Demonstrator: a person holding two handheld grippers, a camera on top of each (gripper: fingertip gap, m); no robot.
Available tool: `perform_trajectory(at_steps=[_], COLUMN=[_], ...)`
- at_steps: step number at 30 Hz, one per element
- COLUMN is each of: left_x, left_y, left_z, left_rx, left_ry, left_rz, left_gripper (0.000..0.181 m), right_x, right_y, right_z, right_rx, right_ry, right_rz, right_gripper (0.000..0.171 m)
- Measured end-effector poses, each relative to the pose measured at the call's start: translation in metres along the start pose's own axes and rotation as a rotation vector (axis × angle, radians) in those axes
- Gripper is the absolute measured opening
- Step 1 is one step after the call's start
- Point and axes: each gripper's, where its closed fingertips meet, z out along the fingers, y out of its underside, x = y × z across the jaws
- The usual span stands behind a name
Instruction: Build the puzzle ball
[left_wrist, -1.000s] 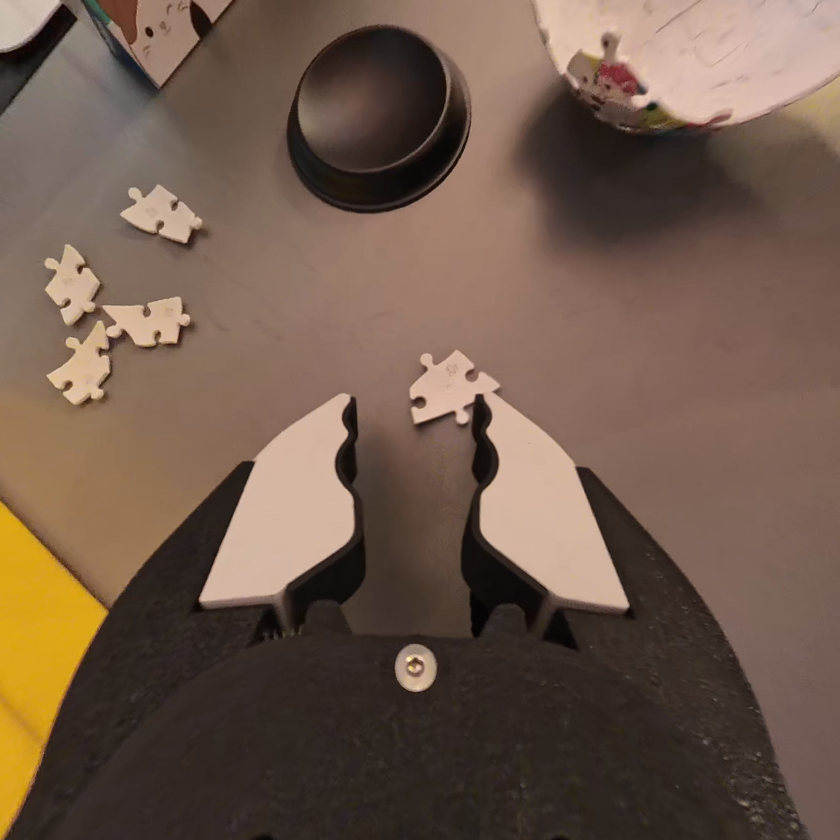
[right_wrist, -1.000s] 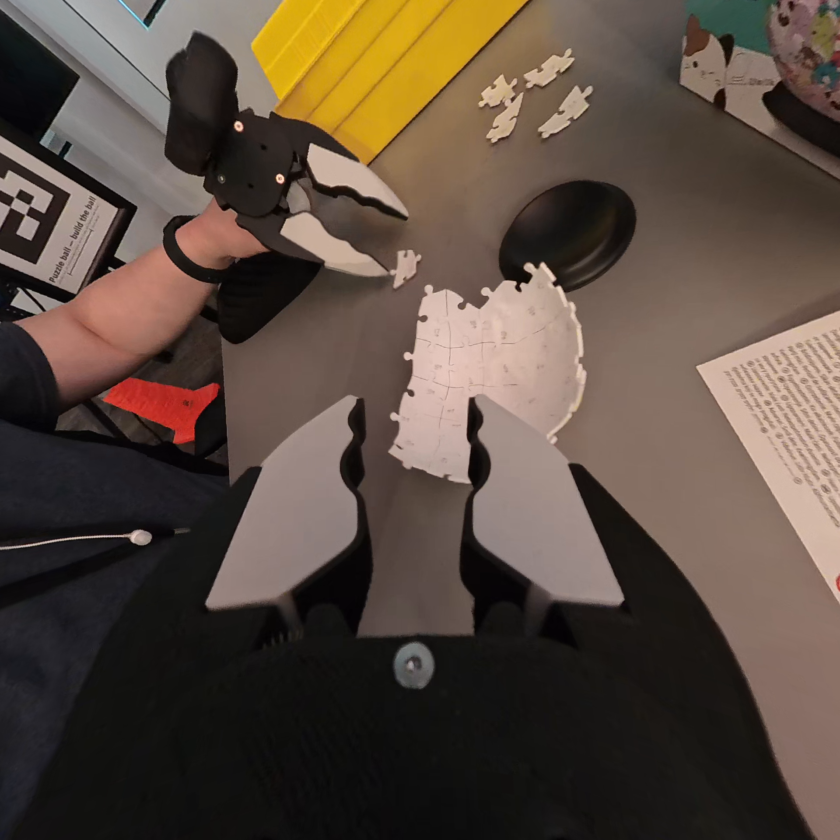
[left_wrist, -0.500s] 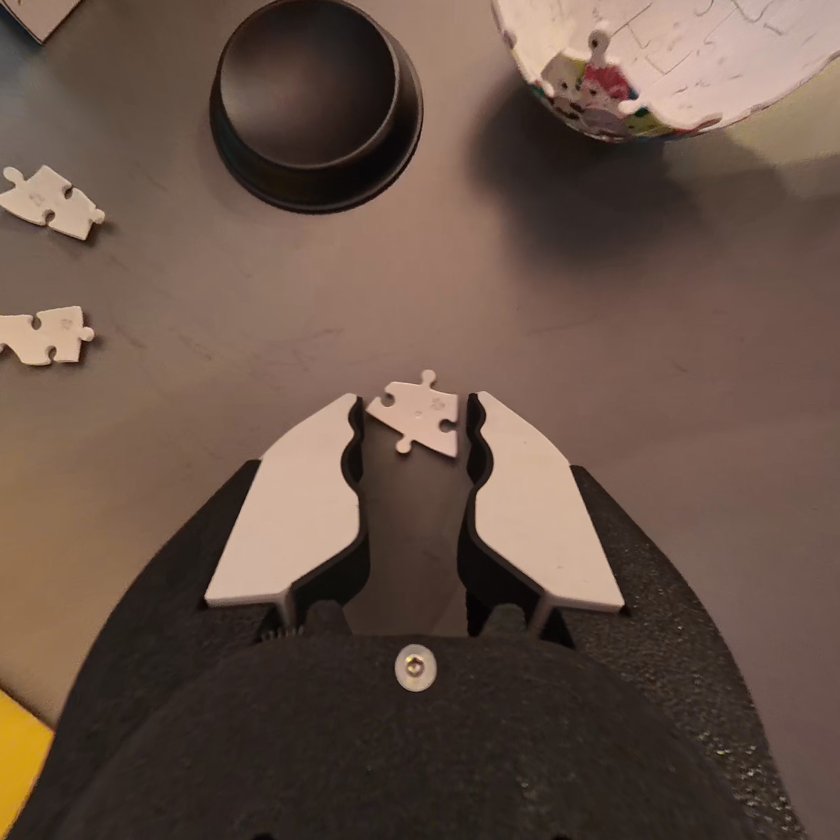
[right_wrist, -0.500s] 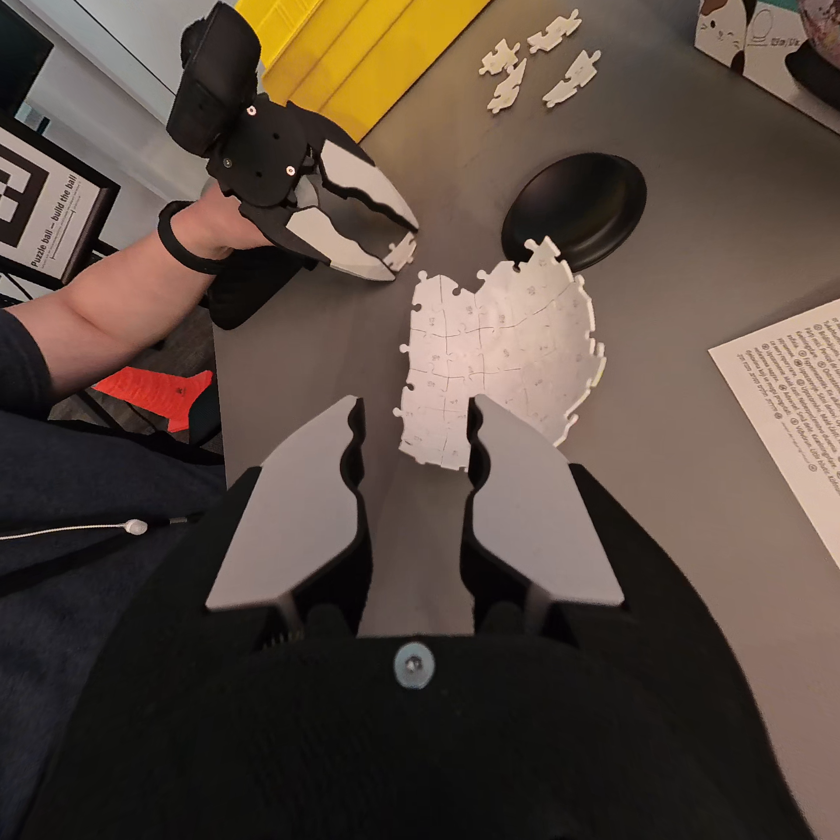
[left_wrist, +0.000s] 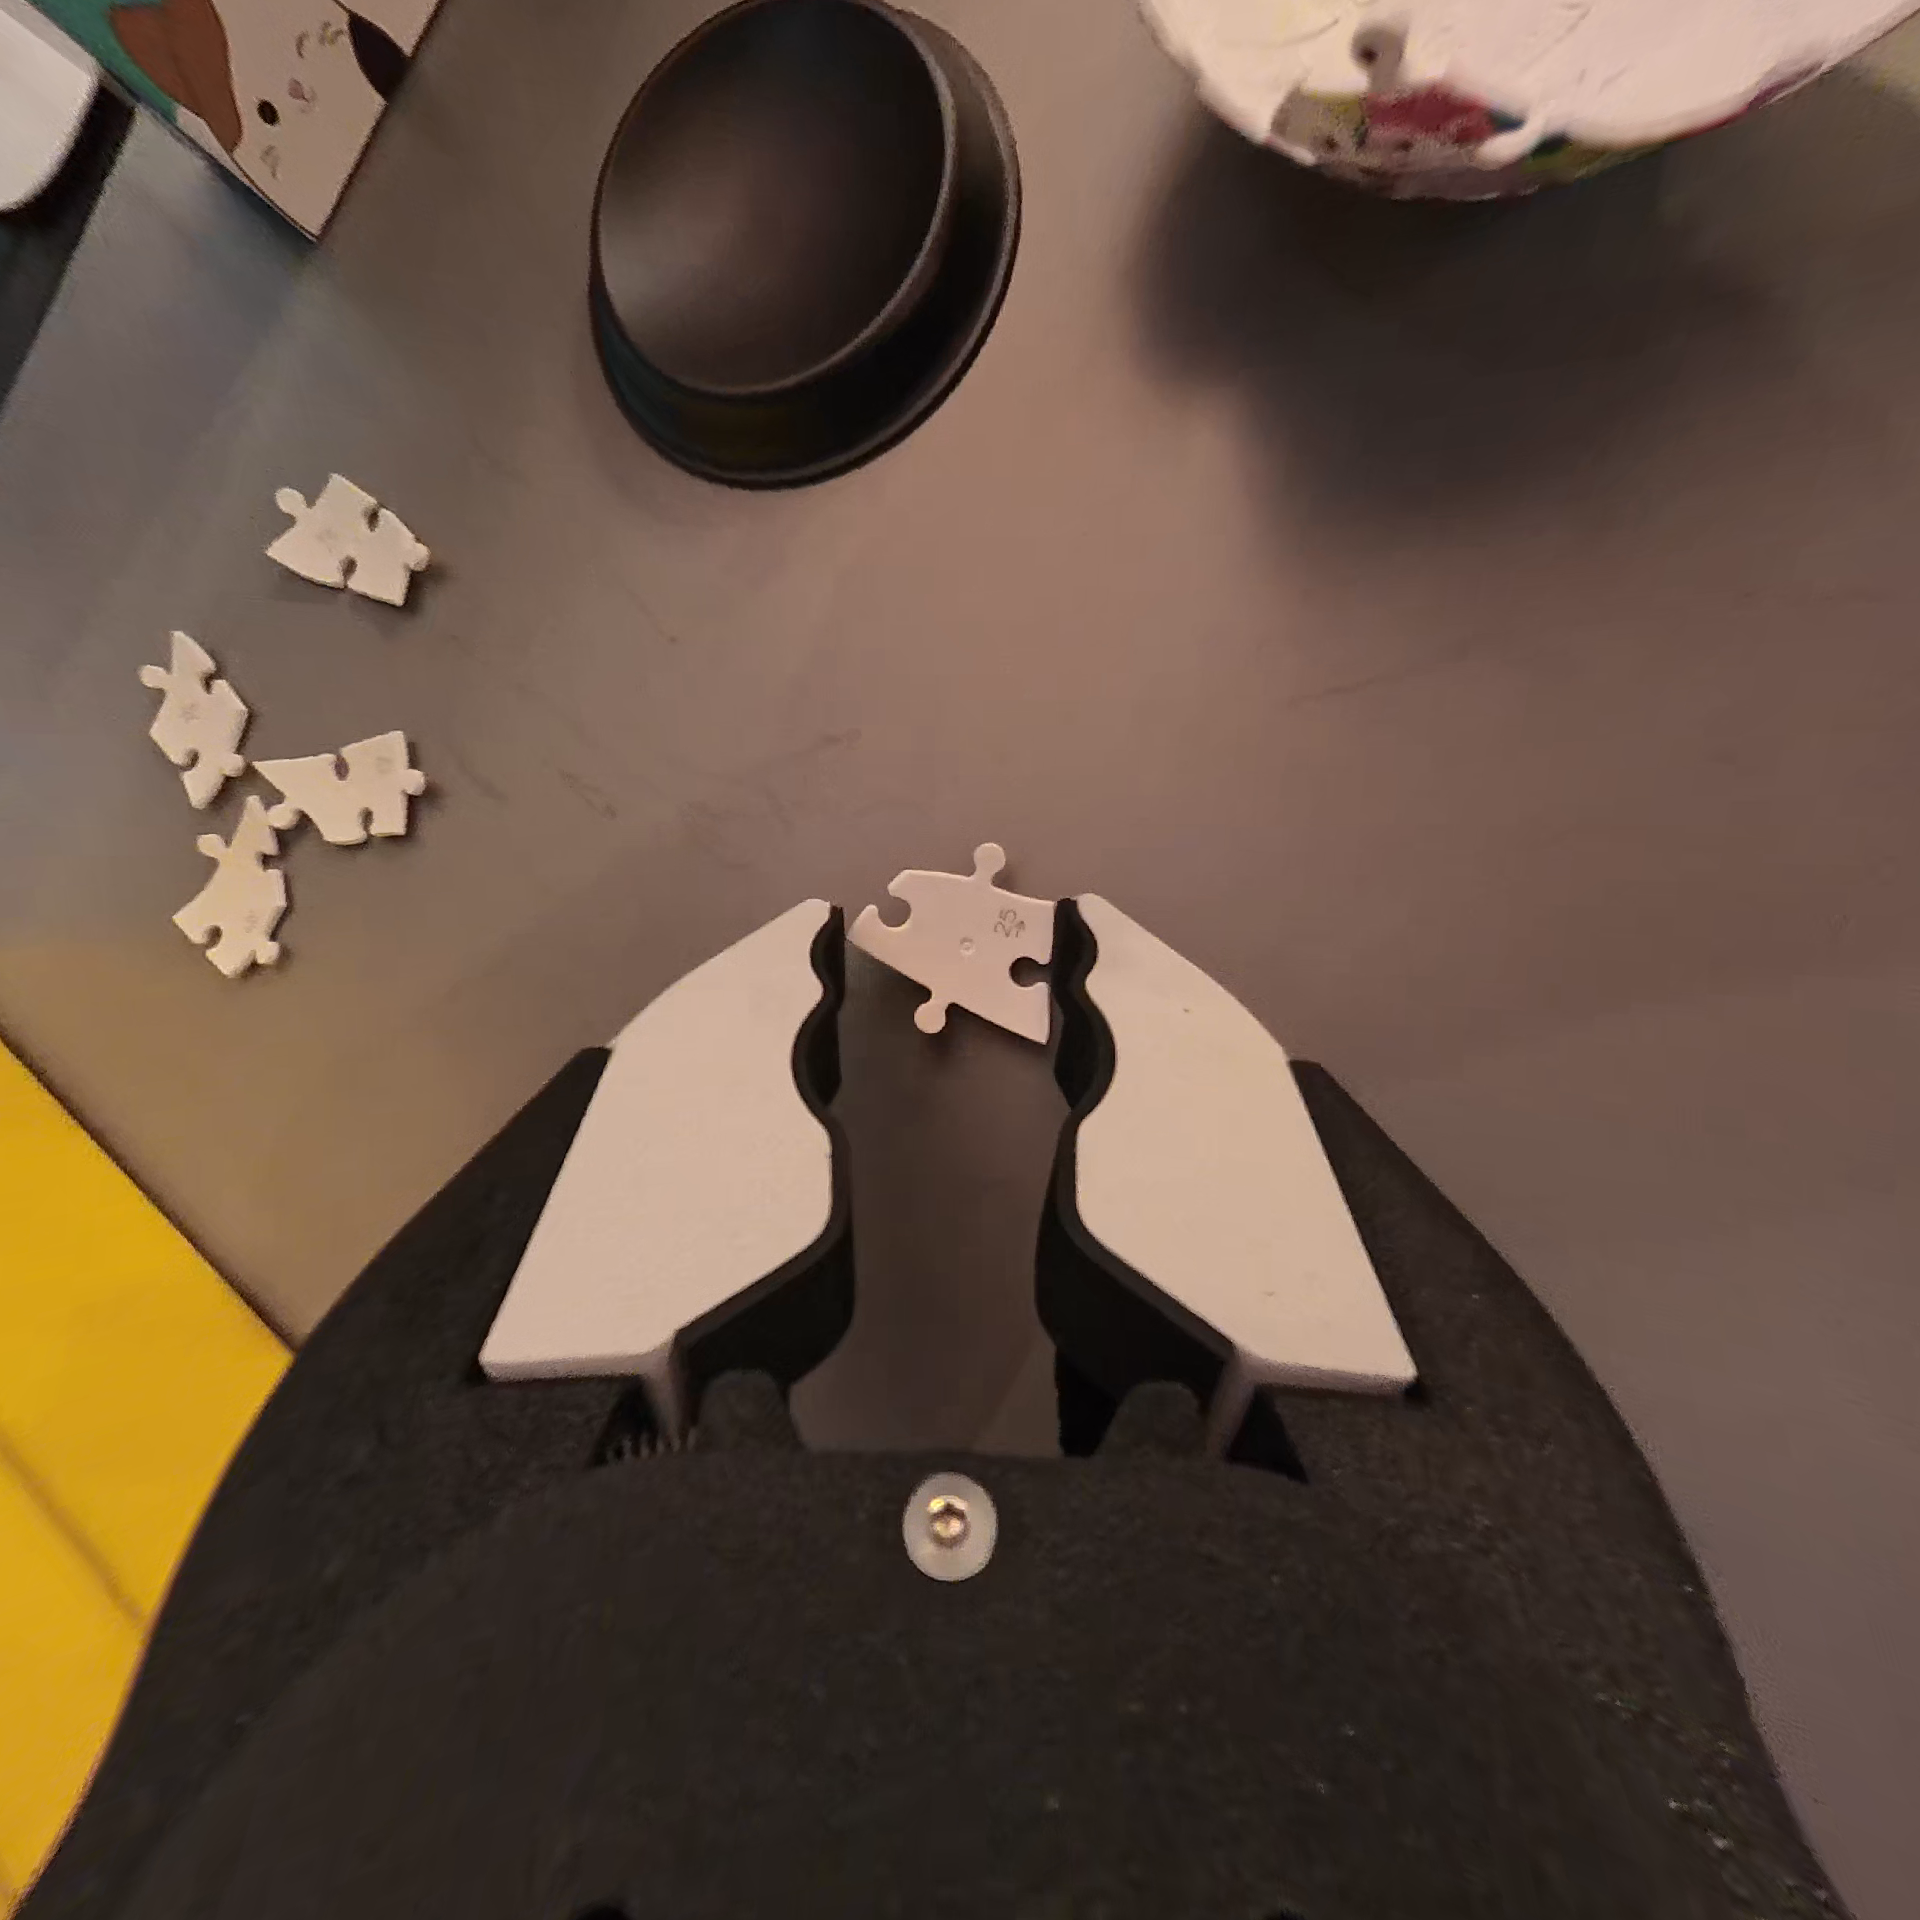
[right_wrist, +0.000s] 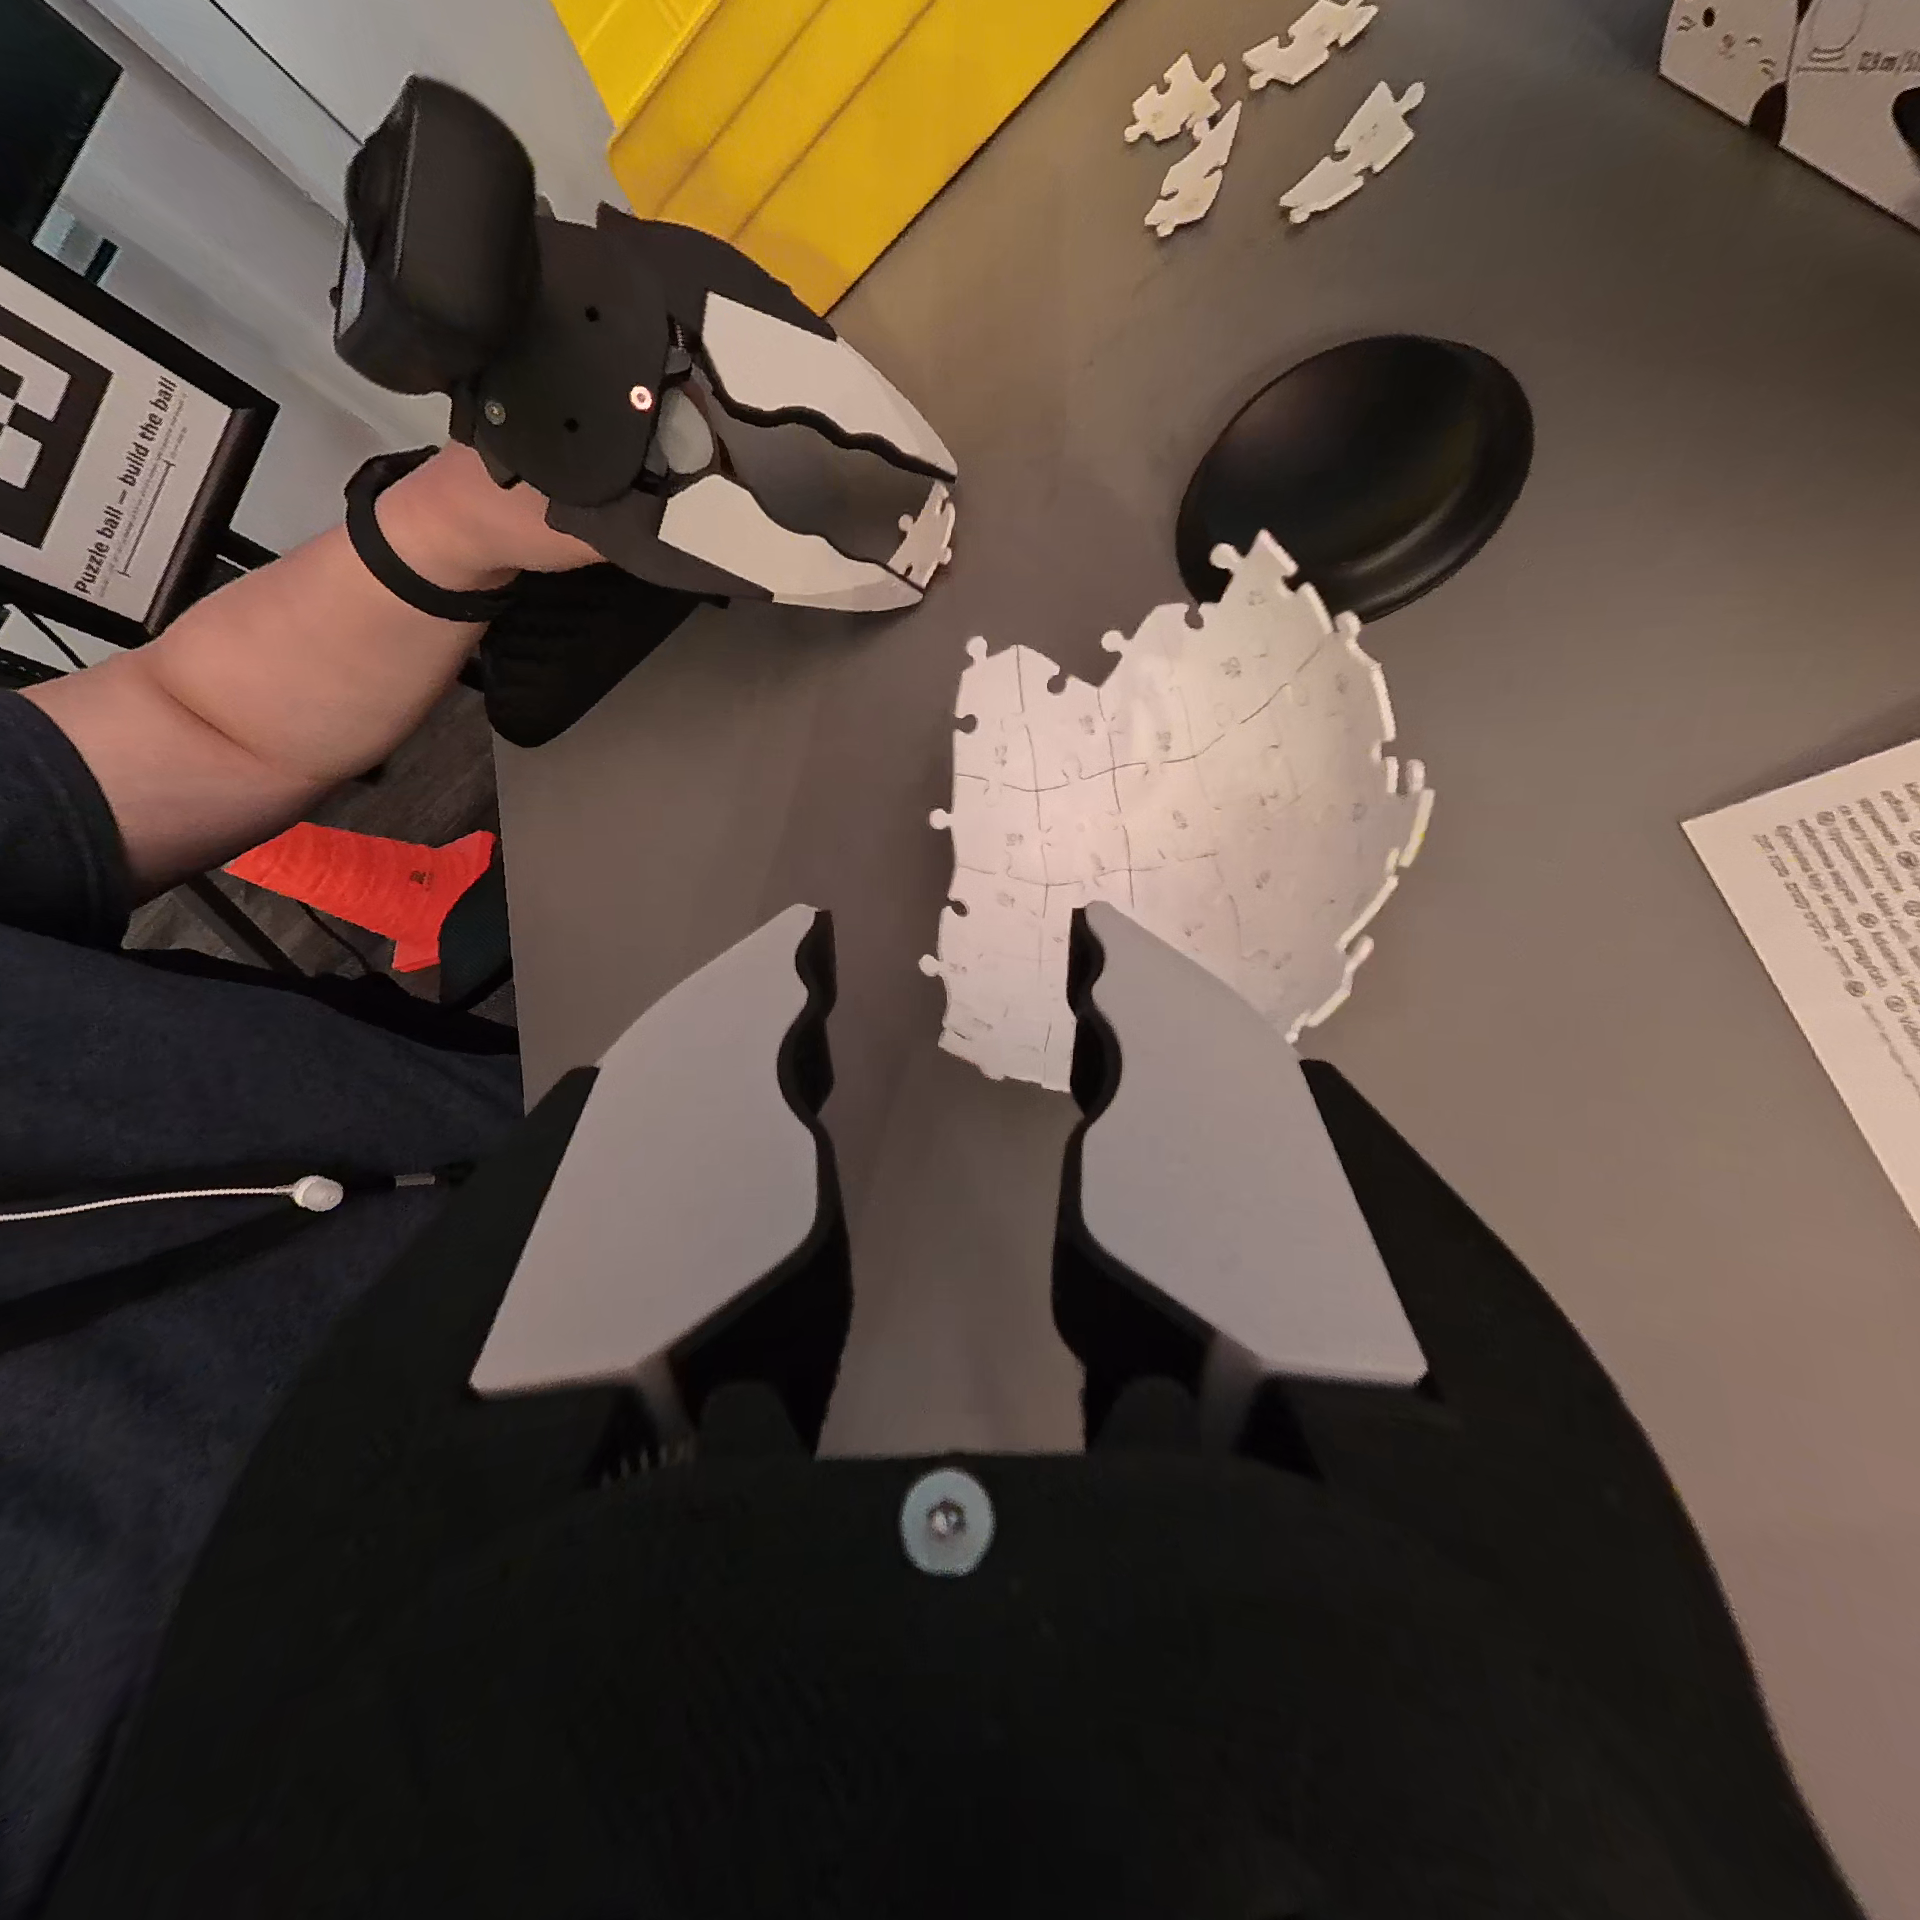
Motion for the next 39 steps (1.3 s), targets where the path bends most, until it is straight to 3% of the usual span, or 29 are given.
perform_trajectory(at_steps=[18, 28, 32, 39], left_x=[0.008, 0.072, 0.092, 0.097], left_y=[-0.018, -0.080, -0.098, -0.109], left_z=[-0.019, -0.083, -0.097, -0.097], left_rx=[0.095, 0.416, 0.443, 0.418], left_ry=[-0.019, 0.121, 0.159, 0.133], left_rz=[0.030, 0.347, 0.429, 0.464], left_gripper=[0.038, 0.038, 0.038, 0.038], right_x=[-0.008, -0.066, -0.082, -0.094], right_y=[-0.005, -0.029, -0.027, -0.015], right_z=[0.005, 0.017, 0.042, 0.063], right_rx=[-0.017, -0.092, -0.201, -0.244], right_ry=[0.006, -0.142, -0.198, -0.273], right_rz=[-0.011, -0.085, -0.076, 0.018], right_gripper=[0.044, 0.044, 0.044, 0.037])
